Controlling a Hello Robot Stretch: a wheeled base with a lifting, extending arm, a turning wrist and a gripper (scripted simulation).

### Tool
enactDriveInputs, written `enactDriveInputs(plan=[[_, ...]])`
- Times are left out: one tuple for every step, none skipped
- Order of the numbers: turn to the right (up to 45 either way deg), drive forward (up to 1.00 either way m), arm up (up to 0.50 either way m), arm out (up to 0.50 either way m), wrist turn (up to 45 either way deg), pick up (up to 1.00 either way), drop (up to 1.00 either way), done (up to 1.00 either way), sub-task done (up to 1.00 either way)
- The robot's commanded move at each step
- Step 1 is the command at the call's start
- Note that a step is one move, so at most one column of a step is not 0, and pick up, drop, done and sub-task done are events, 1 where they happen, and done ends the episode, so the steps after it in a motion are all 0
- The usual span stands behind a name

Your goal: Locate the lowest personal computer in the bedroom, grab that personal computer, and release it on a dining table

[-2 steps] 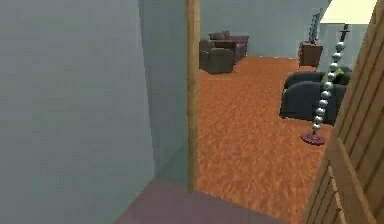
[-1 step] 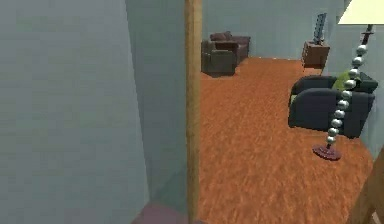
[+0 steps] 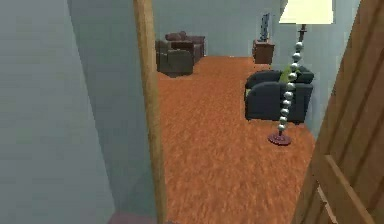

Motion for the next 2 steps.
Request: enactDriveInputs(plan=[[0.0,1.0,0.0,0.0,0.0,0.0,0.0,0.0,0.0],[6.0,0.0,0.0,0.0,0.0,0.0,0.0,0.0,0.0]])
